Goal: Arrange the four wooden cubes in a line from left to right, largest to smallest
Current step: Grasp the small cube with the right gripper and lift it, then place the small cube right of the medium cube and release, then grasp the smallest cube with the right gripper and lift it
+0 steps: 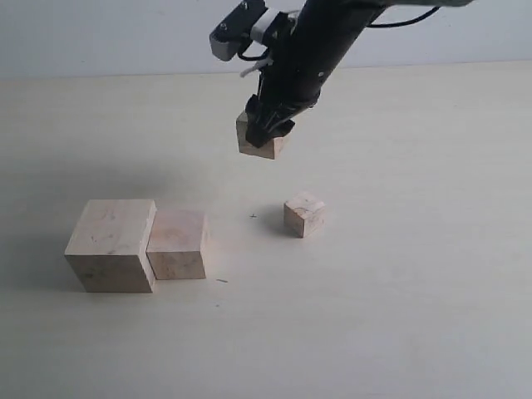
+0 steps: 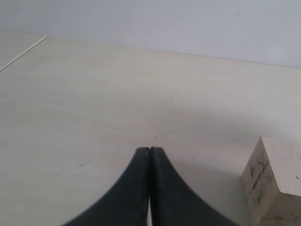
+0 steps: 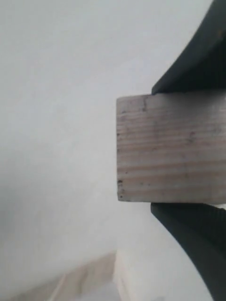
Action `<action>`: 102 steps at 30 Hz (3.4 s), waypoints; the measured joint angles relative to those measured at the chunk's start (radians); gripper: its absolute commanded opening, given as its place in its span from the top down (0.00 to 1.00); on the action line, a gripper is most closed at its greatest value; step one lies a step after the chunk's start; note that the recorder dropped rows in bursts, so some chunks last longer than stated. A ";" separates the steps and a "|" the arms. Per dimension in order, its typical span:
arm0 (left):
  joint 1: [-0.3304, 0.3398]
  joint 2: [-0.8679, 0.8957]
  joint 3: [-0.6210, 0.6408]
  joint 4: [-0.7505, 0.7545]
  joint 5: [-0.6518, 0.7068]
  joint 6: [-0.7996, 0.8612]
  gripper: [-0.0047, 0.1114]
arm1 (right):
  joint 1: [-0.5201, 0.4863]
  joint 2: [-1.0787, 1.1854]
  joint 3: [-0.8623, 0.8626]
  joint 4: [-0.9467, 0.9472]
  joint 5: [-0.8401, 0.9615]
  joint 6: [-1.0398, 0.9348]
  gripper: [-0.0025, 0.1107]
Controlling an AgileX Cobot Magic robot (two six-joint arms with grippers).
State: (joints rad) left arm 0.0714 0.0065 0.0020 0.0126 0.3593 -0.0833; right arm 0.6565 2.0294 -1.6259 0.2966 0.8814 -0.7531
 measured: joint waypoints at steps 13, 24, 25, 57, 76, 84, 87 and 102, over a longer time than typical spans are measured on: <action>0.000 0.000 0.000 0.000 0.000 0.000 0.96 | 0.049 -0.019 0.308 0.252 -0.051 -0.433 0.97; 0.000 0.000 0.000 0.000 0.000 0.000 0.96 | 0.149 0.067 0.308 0.240 -0.198 -0.452 0.97; 0.000 0.000 0.000 0.000 0.000 0.000 0.96 | 0.152 0.068 0.308 0.240 -0.199 -0.452 0.97; 0.000 0.000 0.000 0.000 0.000 0.000 0.96 | 0.181 0.087 0.308 0.232 -0.276 -0.449 0.27; 0.000 0.000 0.000 0.000 0.000 0.000 0.96 | -0.051 -0.295 0.373 -0.134 -0.211 0.367 0.19; 0.000 0.000 0.000 0.000 0.000 0.000 0.96 | -0.051 -0.122 0.434 -0.078 -0.245 0.367 0.23; 0.000 0.000 0.000 0.000 0.000 0.000 0.96 | -0.051 -0.070 0.434 -0.005 -0.267 0.309 0.26; 0.000 0.000 0.000 0.000 0.000 0.000 0.96 | -0.051 -0.107 0.434 0.124 -0.215 0.024 0.97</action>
State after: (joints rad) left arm 0.0714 0.0065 0.0020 0.0126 0.3593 -0.0833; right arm 0.6057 1.9228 -1.1922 0.4205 0.6667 -0.7287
